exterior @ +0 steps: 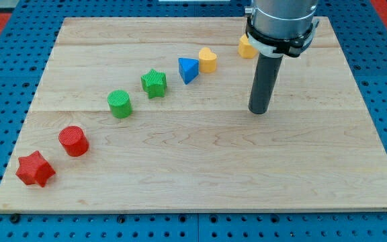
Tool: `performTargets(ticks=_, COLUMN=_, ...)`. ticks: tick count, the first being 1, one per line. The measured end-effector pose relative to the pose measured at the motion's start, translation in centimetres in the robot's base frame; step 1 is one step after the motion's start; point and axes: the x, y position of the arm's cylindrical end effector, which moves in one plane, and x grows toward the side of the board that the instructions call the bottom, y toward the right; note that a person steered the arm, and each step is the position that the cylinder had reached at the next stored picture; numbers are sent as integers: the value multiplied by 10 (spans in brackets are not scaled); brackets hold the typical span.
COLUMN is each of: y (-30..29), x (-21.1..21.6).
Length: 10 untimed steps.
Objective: Point your arm to the blue cube
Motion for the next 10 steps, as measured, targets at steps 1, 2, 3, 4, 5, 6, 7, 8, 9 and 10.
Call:
performTargets(ticks=1, y=3, x=0)
performTargets(ticks=2, y=15, x=4)
performTargets(ticks=3, y=15, x=5)
performTargets(ticks=4, y=13, x=5)
performTargets(ticks=5, y=75, x=-29)
performTargets(ticks=6, y=179, x=-99)
performTargets(ticks=7, y=194, x=-155)
performTargets(ticks=8, y=161, x=-191)
performTargets(ticks=9, y=98, x=-194)
performTargets(ticks=10, y=79, x=-205)
